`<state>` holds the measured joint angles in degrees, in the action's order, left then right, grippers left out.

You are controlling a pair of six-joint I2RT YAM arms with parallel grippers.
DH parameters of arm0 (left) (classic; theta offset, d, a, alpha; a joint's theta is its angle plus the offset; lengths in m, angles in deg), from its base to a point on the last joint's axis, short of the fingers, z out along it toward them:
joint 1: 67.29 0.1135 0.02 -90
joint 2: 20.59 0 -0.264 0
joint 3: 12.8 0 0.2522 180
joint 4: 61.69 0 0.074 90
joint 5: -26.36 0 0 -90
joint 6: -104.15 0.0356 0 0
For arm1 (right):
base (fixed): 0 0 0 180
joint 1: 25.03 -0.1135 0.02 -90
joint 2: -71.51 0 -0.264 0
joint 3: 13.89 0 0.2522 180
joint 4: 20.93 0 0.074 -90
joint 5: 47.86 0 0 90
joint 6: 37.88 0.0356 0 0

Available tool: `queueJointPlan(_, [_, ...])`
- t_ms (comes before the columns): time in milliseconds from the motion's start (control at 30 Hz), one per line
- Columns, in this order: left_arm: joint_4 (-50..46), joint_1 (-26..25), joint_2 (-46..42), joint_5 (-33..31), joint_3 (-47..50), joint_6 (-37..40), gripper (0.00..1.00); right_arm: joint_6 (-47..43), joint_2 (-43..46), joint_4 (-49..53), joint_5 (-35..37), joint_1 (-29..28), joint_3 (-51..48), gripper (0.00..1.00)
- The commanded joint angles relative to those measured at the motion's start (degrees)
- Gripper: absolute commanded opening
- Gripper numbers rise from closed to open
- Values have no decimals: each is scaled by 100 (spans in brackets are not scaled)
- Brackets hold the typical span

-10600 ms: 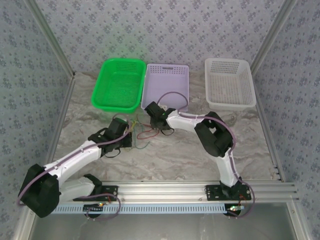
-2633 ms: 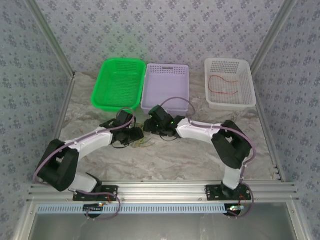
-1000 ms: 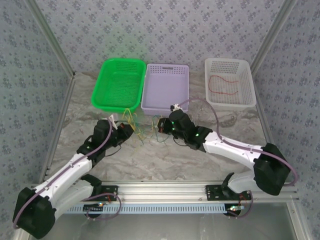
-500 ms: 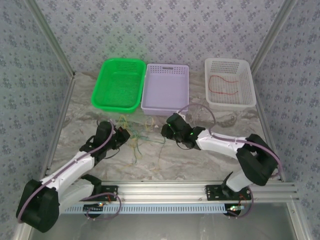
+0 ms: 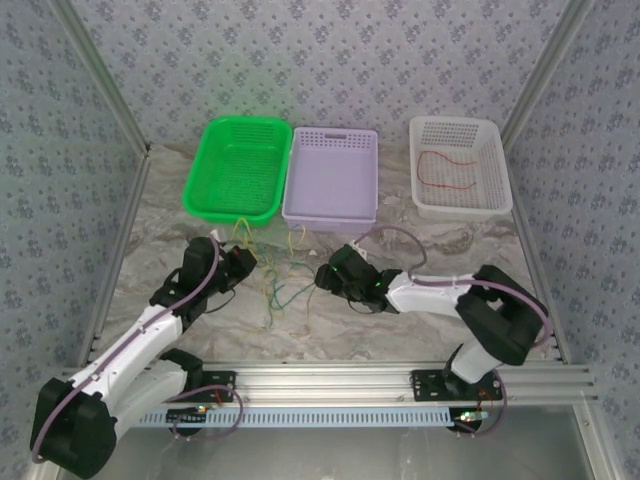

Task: Untangle the cables

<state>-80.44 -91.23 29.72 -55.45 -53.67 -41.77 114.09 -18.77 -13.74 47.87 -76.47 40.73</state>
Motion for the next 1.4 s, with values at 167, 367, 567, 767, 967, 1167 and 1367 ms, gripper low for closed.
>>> queueJointPlan(167, [-212, 63, -21, 80, -121, 178, 0, -460, -755, 214, 88, -260, 876, 57])
queueJointPlan(367, [-346, 65, -131, -107, 67, 170, 0, -642, -1331, 951, 542, -351, 1625, 57])
queueJointPlan(567, [-576, 98, -248, -210, 189, 195, 0, -1186, -2233, 2440, 1361, -478, 3073, 53])
queueJointPlan(767, [-1120, 137, -255, -631, 189, 191, 0, -1227, -2444, 2767, 1985, -396, 3185, 10])
queueJointPlan(967, [-1065, 444, -38, -605, 338, 137, 0, -1238, -640, 2280, 2702, -158, 1944, 0])
queueJointPlan(1167, [-662, 689, 552, -362, 293, 47, 0, -1565, 984, 2532, 2644, 598, 1387, 0])
queueJointPlan(1367, [-380, 689, 927, -59, 115, 106, 0, -2765, 561, 2047, 2140, 238, 1693, 6])
